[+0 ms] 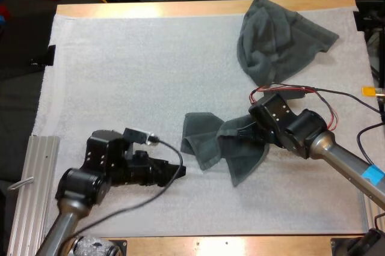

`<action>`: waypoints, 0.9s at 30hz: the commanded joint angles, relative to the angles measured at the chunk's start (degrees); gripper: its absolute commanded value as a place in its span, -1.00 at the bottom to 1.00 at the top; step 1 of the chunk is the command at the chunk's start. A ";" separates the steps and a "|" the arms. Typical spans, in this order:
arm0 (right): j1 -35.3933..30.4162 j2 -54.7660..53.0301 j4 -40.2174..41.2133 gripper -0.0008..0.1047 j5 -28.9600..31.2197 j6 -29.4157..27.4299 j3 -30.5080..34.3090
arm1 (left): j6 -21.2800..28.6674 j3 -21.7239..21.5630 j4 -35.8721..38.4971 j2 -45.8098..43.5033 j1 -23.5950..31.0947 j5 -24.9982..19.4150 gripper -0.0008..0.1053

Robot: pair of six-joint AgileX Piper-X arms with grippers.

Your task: Pick towel from pile, fold and stack

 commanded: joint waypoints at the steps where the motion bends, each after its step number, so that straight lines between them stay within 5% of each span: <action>1: -0.18 -0.40 0.50 -0.98 0.76 -0.35 -0.04 | -1.73 -0.07 -2.80 1.68 -0.32 1.40 0.21; 13: -0.18 -0.40 0.50 -0.98 0.76 -0.35 -0.04 | -11.09 -0.07 -14.92 15.92 -11.47 -6.86 0.21; 27: -0.18 -0.40 0.50 -0.98 0.64 -0.35 -0.04 | -19.42 -0.33 -28.67 32.51 -12.08 -3.89 0.21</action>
